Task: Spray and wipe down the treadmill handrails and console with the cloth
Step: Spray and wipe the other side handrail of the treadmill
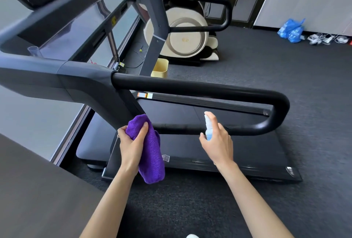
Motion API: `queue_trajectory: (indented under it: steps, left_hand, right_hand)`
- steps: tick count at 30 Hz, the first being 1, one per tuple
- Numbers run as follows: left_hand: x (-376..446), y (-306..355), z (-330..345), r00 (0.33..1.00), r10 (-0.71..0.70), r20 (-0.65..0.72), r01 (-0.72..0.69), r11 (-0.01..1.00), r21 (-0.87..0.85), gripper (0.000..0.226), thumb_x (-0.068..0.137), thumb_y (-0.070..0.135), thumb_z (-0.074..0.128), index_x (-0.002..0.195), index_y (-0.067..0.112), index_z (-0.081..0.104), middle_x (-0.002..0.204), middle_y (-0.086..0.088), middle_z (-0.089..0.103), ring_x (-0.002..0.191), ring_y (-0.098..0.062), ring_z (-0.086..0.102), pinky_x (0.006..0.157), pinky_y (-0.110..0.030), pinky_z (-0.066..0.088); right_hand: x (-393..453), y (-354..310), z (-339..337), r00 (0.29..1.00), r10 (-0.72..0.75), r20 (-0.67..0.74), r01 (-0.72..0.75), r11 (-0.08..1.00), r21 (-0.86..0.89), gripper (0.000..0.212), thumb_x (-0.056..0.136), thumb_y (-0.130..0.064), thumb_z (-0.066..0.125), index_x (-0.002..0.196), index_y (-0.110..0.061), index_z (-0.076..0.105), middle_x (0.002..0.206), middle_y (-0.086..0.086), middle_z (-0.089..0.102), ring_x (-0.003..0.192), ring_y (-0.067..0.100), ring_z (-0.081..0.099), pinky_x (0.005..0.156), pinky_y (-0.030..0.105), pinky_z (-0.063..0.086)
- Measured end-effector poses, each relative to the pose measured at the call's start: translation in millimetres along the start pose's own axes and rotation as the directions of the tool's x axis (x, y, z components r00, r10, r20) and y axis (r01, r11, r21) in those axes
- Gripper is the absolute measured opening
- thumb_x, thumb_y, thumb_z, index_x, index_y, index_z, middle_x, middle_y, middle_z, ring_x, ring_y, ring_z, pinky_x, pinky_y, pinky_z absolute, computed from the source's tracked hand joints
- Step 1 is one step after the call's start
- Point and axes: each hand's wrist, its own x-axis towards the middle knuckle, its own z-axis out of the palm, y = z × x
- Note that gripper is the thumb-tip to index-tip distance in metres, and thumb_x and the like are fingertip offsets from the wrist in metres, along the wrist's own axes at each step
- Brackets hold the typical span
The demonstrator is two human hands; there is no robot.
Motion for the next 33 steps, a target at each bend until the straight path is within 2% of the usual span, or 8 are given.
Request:
queue_trajectory:
  steps: [5, 10, 13, 20, 26, 30, 33]
  left_hand:
    - [-3.6, -4.3, 13.2, 1.0, 0.011, -0.002, -0.011, 1.0, 0.007, 0.048, 0.075, 0.053, 0.073, 0.105, 0.031, 0.043, 0.102, 0.005, 0.06, 0.088, -0.011, 0.063, 0.067, -0.027, 0.048]
    - [-7.9, -7.3, 20.8, 1.0, -0.009, 0.008, 0.009, 1.0, 0.0, 0.045, 0.076, 0.054, 0.072, 0.103, 0.034, 0.042, 0.1, 0.006, 0.06, 0.087, -0.012, 0.063, 0.065, -0.026, 0.048]
    - [-9.3, -8.5, 22.2, 1.0, -0.013, 0.014, 0.013, 1.0, 0.004, 0.049, 0.076, 0.053, 0.072, 0.108, 0.031, 0.042, 0.102, 0.004, 0.06, 0.088, -0.014, 0.063, 0.066, -0.028, 0.049]
    - [-9.0, -11.7, 26.5, 1.0, -0.009, 0.026, 0.009, 1.0, 0.026, 0.052, 0.076, 0.053, 0.073, 0.109, 0.028, 0.041, 0.102, 0.003, 0.06, 0.089, -0.015, 0.062, 0.071, -0.031, 0.049]
    - [-12.8, -16.4, 37.8, 0.998, -0.019, 0.055, 0.017, 0.999, 0.031, 0.054, 0.077, 0.053, 0.072, 0.113, 0.027, 0.042, 0.103, 0.003, 0.06, 0.09, -0.015, 0.062, 0.071, -0.031, 0.049]
    - [-17.4, -22.7, 41.7, 0.998, -0.029, 0.064, 0.025, 0.998, 0.057, 0.054, 0.077, 0.053, 0.071, 0.115, 0.027, 0.042, 0.103, 0.004, 0.06, 0.091, -0.015, 0.062, 0.076, -0.034, 0.05]
    - [-18.4, -23.7, 45.2, 0.997, -0.036, 0.075, 0.031, 0.997, 0.071, 0.054, 0.078, 0.052, 0.071, 0.116, 0.027, 0.041, 0.104, 0.003, 0.06, 0.093, -0.018, 0.062, 0.082, -0.038, 0.052]
  right_hand:
    - [0.4, 18.8, -7.8, 1.0, 0.027, 0.006, -0.028, 0.997, 0.072, 0.058, 0.086, -0.013, 0.058, 0.136, -0.035, 0.036, 0.089, 0.003, 0.061, 0.076, 0.028, 0.055, 0.067, 0.038, 0.049]
    - [0.0, 28.7, -9.6, 0.996, 0.083, -0.035, -0.078, 0.989, 0.122, 0.056, 0.083, -0.007, 0.056, 0.131, -0.03, 0.041, 0.077, 0.001, 0.055, 0.068, 0.027, 0.051, 0.062, 0.034, 0.043]
    - [-3.0, 34.0, -11.6, 0.994, 0.101, -0.034, -0.098, 0.991, 0.09, 0.06, 0.082, -0.006, 0.055, 0.135, -0.031, 0.038, 0.081, 0.003, 0.057, 0.07, 0.027, 0.051, 0.06, 0.033, 0.039]
    - [-13.3, 46.2, -31.4, 0.989, 0.086, -0.122, -0.088, 0.996, -0.01, 0.065, 0.085, -0.009, 0.058, 0.14, -0.034, 0.033, 0.101, 0.006, 0.063, 0.078, 0.036, 0.059, 0.062, 0.041, 0.05]
    - [-10.7, 60.8, -44.3, 0.974, 0.159, -0.162, -0.16, 0.987, 0.002, 0.064, 0.083, -0.002, 0.052, 0.137, -0.034, 0.037, 0.103, 0.007, 0.064, 0.078, 0.036, 0.058, 0.061, 0.037, 0.045]
    - [-11.6, 66.9, -44.6, 0.967, 0.203, -0.156, -0.192, 0.978, 0.081, 0.063, 0.079, 0.001, 0.053, 0.13, -0.034, 0.038, 0.091, 0.008, 0.064, 0.067, 0.03, 0.047, 0.06, 0.034, 0.036]
    - [-13.3, 71.2, -44.6, 0.962, 0.224, -0.159, -0.216, 0.974, 0.067, 0.064, 0.079, 0.001, 0.053, 0.13, -0.033, 0.038, 0.089, 0.008, 0.063, 0.067, 0.028, 0.046, 0.059, 0.034, 0.036]
